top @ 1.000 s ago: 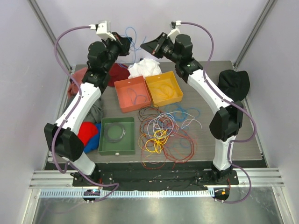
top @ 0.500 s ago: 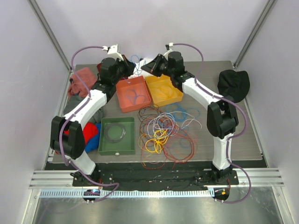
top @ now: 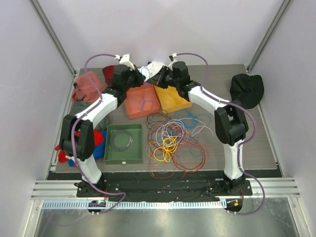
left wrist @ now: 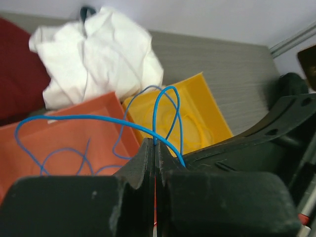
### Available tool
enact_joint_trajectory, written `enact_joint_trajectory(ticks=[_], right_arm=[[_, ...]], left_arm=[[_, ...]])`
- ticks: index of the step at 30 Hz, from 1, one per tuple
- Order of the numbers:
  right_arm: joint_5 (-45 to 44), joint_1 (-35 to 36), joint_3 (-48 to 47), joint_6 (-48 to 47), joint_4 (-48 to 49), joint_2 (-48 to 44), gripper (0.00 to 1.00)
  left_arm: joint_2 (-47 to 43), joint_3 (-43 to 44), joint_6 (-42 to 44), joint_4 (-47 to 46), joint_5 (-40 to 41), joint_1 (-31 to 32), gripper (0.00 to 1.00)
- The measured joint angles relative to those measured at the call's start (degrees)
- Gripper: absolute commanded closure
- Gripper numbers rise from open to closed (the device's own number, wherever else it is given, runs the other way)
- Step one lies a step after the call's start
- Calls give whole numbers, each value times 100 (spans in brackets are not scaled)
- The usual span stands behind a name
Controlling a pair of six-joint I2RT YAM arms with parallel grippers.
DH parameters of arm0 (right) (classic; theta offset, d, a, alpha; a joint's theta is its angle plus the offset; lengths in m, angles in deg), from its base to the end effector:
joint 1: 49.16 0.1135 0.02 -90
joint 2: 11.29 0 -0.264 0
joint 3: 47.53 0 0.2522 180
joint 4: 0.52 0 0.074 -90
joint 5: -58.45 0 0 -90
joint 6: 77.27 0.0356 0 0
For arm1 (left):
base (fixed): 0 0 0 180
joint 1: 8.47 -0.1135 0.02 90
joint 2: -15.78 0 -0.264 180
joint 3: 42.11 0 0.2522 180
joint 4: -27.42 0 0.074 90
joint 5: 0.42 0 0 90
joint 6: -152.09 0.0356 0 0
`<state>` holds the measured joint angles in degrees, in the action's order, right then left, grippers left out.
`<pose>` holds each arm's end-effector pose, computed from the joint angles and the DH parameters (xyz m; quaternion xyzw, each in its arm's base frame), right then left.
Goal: Untangle the cables
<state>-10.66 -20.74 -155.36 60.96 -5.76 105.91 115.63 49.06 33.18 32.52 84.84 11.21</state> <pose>0.4278 0.2459 0.2802 0.0247 0.7856 0.4854 0.3828 0.3952 -0.1445 0.3095 -0.0378 0.7857 -0.2834 0.5486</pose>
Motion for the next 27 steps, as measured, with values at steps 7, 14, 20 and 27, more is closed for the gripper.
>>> enact_joint_trajectory(ticks=[7, 14, 20, 27], right_arm=[[-74, 50, -103, -459, -761, 505, 82], [-197, 188, -186, -807, -1360, 553, 44], [-638, 424, -306, -1154, -1886, 365, 38], [-1493, 680, -382, -1652, -2601, -251, 37]], left_arm=[[586, -22, -96, 546, 42, 0, 100], [560, -149, -96, 693, 262, -24, 100], [422, -339, -81, 1010, 452, -68, 100], [367, -55, -22, 1954, 778, -74, 100]])
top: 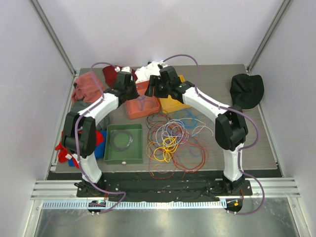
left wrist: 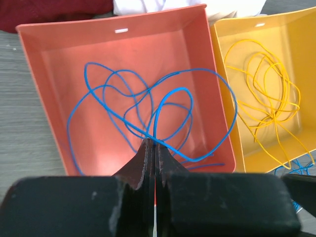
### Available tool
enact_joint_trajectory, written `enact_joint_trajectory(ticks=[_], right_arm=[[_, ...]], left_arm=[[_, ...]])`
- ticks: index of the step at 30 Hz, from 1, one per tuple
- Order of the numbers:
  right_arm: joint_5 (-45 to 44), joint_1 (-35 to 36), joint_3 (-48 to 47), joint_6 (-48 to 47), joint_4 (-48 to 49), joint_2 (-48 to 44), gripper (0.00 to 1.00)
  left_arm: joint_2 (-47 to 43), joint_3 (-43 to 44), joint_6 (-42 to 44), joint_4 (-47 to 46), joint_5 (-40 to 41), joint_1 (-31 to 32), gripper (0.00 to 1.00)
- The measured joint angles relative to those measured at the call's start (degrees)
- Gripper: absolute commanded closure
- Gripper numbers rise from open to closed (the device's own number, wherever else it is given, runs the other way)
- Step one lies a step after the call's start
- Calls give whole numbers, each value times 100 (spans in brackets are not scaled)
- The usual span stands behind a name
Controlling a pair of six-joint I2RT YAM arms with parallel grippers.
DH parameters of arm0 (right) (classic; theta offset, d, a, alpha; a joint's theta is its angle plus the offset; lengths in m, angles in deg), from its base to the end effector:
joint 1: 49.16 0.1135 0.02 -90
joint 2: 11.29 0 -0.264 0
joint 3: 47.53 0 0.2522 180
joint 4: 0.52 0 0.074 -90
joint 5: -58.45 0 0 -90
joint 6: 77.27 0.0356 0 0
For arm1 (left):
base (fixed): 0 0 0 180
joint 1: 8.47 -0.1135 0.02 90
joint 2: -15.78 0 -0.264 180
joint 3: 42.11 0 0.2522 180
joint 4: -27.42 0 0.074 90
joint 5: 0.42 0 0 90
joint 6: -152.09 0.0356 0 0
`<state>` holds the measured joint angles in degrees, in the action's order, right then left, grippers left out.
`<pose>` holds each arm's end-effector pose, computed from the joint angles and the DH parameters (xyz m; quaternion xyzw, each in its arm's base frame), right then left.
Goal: Untangle the cables
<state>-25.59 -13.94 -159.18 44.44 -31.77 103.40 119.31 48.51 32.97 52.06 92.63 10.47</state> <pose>0.3839 0.2755 0.2784 -0.0513 0.8818 0.2956 0.3639 0.3926 -0.1327 0.2471 -0.0913 0.8922 -0.1581 0.4132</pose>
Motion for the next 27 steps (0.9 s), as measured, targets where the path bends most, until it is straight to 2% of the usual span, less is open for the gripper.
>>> enact_joint_trajectory(ticks=[6, 8, 9, 10, 11, 13, 14, 16, 17, 24, 27], right_arm=[[-511, 31, 146, -168, -109, -404, 37], [-610, 28, 509, -166, -70, -697, 38], [-645, 22, 710, -166, -42, -872, 37], [-682, 20, 914, -166, -52, -1078, 38], [-697, 20, 1008, -166, -44, -1182, 38], [-741, 20, 1316, -166, -13, -1563, 37], [-756, 20, 1438, -168, 20, -1731, 38], [-791, 20, 1683, -166, 74, -2063, 38], [-813, 20, 1845, -166, 107, -2273, 38], [-881, 37, 2736, -118, 380, -3220, 38], [-938, 74, 3206, -94, 485, -3580, 39]], left_arm=[[9, 400, 72, 608, 173, 0, 100], [17, 428, 79, 804, 186, -2, 97], [48, 483, 79, 935, 186, -2, 92], [116, 621, 79, 1134, 177, -2, 85], [160, 702, 85, 1213, 164, -2, 72], [319, 1038, 103, 1508, 131, -4, 59], [376, 1182, 114, 1626, 103, -4, 31], [402, 1294, 140, 1735, 70, -4, 6], [382, 1292, 83, 1790, 55, -4, 0], [164, 1200, 85, 2116, 151, 7, 0], [-245, 909, 63, 2020, 236, 13, 0]])
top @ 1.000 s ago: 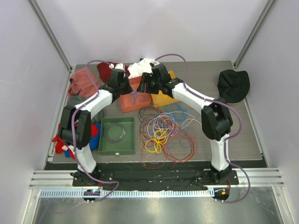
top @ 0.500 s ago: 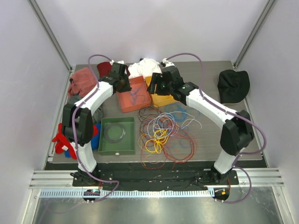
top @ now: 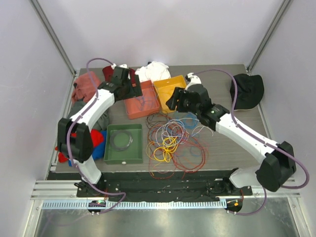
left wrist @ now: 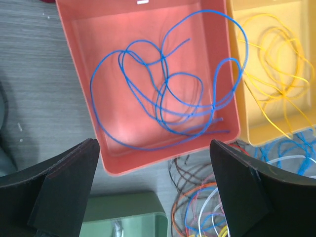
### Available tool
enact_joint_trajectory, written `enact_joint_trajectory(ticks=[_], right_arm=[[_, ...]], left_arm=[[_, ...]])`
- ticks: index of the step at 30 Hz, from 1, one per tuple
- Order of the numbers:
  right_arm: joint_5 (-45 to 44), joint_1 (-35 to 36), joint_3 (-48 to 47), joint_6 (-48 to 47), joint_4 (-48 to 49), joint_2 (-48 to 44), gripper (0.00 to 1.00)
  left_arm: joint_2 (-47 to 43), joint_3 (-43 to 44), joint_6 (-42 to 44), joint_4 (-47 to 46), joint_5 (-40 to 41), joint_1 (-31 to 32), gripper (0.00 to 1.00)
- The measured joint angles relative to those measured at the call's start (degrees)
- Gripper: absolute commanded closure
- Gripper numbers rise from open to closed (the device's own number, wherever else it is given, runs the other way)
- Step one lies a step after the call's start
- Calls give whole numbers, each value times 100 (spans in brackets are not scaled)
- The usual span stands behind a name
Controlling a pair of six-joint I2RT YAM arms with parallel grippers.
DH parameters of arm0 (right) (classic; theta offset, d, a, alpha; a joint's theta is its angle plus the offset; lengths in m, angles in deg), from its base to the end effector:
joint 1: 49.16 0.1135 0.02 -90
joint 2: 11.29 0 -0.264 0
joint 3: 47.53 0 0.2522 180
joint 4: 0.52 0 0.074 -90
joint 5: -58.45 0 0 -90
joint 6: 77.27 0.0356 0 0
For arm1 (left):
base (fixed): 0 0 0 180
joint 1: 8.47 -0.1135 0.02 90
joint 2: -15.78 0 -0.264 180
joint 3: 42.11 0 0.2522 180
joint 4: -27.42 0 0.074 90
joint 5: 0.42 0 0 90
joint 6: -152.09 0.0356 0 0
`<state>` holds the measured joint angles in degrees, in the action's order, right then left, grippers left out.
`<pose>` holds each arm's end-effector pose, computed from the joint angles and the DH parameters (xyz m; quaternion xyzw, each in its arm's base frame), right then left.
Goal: Untangle the cables
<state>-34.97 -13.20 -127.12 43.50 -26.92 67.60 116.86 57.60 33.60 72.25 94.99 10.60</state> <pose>0.2603 0.1862 0.3281 -0.0225 0.8461 0.2714 0.4581 0.3778 -0.1271 0.2876 -0.0936 0.9222 -0.1102 0.3586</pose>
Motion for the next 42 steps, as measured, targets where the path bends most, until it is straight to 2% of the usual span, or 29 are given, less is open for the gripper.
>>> enact_joint_trajectory(ticks=[3, 6, 12, 13, 16, 21, 24, 25, 27, 29, 42], right_arm=[[-92, 17, 540, 46, 157, -426, 47], [-164, 26, 1047, 111, 302, -837, 58], [-190, 26, 1694, 258, 367, -1355, 73], [-192, 26, 1766, 264, 365, -1438, 75], [-225, 26, 1884, 278, 352, -1655, 77], [-345, 26, 1902, 260, 313, -1939, 80], [-396, 26, 1912, 251, 302, -2011, 81], [-409, 26, 1928, 251, 291, -2031, 81], [-422, 26, 1967, 254, 278, -2041, 82], [-422, 26, 2026, 254, 269, -2041, 82], [-546, 26, 2251, 256, 57, -2354, 85]], left_arm=[[-505, -422, -103, -391, -79, 52, 0], [-686, -625, -247, -855, -391, 131, 10], [188, -328, -444, -1576, -1075, 461, 34], [492, -258, -501, -1751, -1259, 503, 43], [870, -210, -667, -1921, -1537, 570, 58], [1287, -90, -870, -2057, -1764, 553, 70], [1285, -92, -898, -2092, -1692, 525, 81], [1285, -103, -905, -2118, -1635, 507, 87], [1285, -151, -911, -2109, -1537, 446, 90], [1285, -195, -907, -2033, -1412, 363, 98], [1257, -538, -879, -1659, -903, -151, 100]])
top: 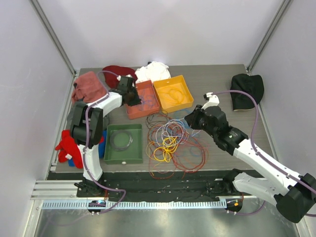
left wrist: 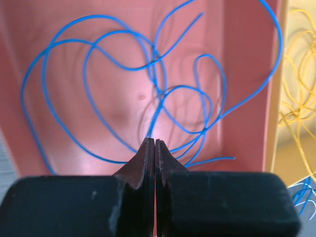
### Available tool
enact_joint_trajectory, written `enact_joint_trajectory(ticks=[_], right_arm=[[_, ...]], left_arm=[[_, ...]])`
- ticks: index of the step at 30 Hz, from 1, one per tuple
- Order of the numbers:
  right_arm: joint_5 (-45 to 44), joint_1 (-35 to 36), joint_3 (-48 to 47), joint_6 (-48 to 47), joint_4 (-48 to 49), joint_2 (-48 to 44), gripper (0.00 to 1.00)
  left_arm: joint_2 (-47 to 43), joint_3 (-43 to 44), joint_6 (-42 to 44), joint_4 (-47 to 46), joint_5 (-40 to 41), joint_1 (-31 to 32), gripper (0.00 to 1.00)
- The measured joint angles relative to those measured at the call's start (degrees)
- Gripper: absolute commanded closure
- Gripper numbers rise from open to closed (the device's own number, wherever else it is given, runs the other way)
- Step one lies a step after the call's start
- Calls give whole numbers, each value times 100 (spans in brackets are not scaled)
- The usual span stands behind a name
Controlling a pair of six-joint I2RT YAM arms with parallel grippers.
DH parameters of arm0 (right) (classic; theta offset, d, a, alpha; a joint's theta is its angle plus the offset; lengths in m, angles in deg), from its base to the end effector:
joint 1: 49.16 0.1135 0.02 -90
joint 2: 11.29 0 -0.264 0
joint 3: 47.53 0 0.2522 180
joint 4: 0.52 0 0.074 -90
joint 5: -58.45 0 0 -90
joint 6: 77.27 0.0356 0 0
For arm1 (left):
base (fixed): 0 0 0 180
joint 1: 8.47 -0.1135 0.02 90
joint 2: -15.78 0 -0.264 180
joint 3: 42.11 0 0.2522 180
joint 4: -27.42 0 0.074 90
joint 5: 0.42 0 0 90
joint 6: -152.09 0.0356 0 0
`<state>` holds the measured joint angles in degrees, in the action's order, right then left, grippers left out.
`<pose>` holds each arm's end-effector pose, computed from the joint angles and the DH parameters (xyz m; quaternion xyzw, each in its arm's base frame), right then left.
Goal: Untangle the cables
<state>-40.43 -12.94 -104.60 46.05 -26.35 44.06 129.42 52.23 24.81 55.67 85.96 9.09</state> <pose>0.1821 0.1265 0.2937 0.0209 0.8375 0.2558 0.4824 0.4167 -0.1342 0.1912 -0.1483 0.9199 -0.1928 0.3076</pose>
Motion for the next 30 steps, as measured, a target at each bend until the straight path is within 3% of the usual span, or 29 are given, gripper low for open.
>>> enact_joint_trajectory(ticks=[2, 3, 4, 5, 6, 7, 8, 12, 18, 20, 24, 30], right_arm=[[-4, 0, 0, 0, 0, -39, 85], [-7, 0, 0, 0, -4, -50, 85], [-9, 0, 0, 0, -11, -63, 84], [-15, 0, 0, -2, -17, -76, 82], [-26, 0, 0, -4, -28, -98, 79], [-46, 0, -2, -4, -44, -120, 74], [-94, 0, 0, -24, -66, -162, 73], [-326, 0, 61, -50, -181, -450, 69], [-706, 0, 389, -24, -518, -1161, 68], [-859, 0, 424, -22, -691, -1346, 68], [-1220, 0, 468, -26, -1008, -1882, 68], [-1456, 0, 573, -22, -1167, -2330, 68]], left_arm=[[-70, -85, 20, 83, 57, -44, 96], [-127, -107, 22, 120, 61, -52, 86], [-234, -131, 22, 168, 57, -63, 57], [-391, -155, 2, 208, 46, -72, 40], [-577, -160, 15, 216, 24, -68, 26], [-782, -160, 13, 197, -28, -52, 5], [-1016, -160, 0, 177, -59, -17, 0], [-1926, -160, 129, 39, 168, 629, 0], [-2402, -498, 234, -758, 656, 2739, 0], [-2319, -863, -160, -1043, 466, 2848, 0], [-1342, -957, -739, -1086, -192, 2417, 0], [-579, -546, -647, -487, -46, 2640, 0]])
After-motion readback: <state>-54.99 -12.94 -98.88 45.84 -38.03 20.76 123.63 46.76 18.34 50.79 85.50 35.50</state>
